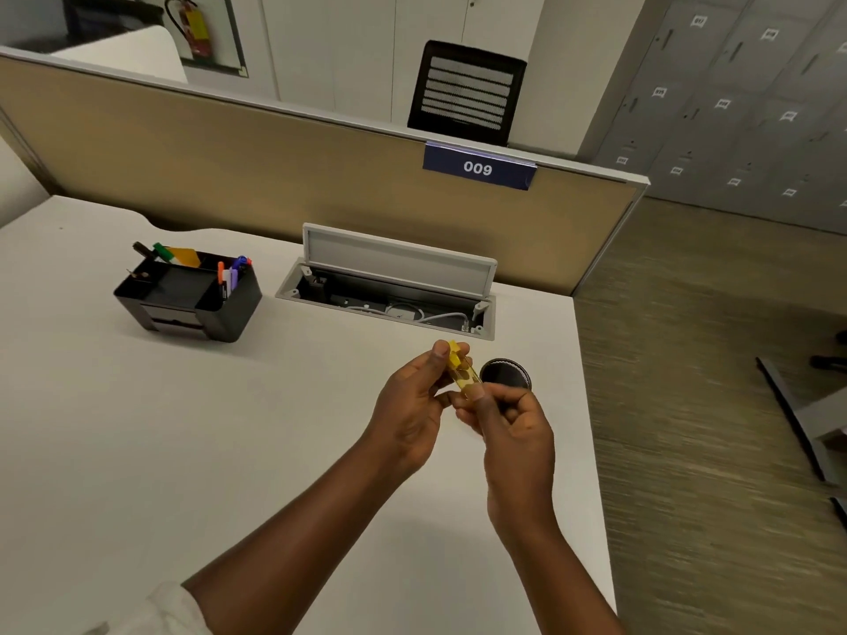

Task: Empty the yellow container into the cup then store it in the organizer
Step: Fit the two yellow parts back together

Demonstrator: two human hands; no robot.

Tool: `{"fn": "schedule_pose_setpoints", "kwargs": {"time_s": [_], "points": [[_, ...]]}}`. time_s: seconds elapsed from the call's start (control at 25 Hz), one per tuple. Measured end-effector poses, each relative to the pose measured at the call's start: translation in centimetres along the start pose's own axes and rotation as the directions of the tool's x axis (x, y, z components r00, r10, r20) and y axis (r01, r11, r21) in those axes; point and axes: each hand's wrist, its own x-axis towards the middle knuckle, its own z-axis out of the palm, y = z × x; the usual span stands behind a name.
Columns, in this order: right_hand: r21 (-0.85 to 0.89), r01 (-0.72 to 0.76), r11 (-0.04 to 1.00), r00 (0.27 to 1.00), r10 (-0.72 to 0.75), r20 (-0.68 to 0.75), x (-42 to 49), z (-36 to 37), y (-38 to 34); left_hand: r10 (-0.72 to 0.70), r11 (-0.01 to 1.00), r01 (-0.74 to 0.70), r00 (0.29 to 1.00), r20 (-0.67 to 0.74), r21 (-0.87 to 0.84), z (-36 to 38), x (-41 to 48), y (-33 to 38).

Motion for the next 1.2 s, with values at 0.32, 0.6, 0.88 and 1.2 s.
{"fn": "schedule_pose_setpoints", "kwargs": {"time_s": [0.32,0.6,0.88,1.2], "points": [[0.326,-0.331,0.886,0.935,0.261,0.240,-3.5,1.9,-2.7,0.036,0.999,-0.037,0.997,0.064,0.006,-2.6,-3.4,2.1],[-0.360,0.296,0.885,0.945,-0.217,0.244,-5.2,3.7,-2.2,0.092,0.995,-0.090,0.995,-0.044,0.036,-4.3,-5.0,3.4],[-0.568,0.588,0.576,0.796,-0.539,0.277,-6.4,6.0,-1.4,0.101,0.995,-0.102,0.993,-0.057,-0.009,-6.2,-6.0,3.9],[-0.499,0.567,0.655,0.819,-0.510,0.263,-6.9,8.2,-1.6,0.157,0.986,-0.153,0.986,-0.053,0.068,-9.4,-6.7,6.2]]}}
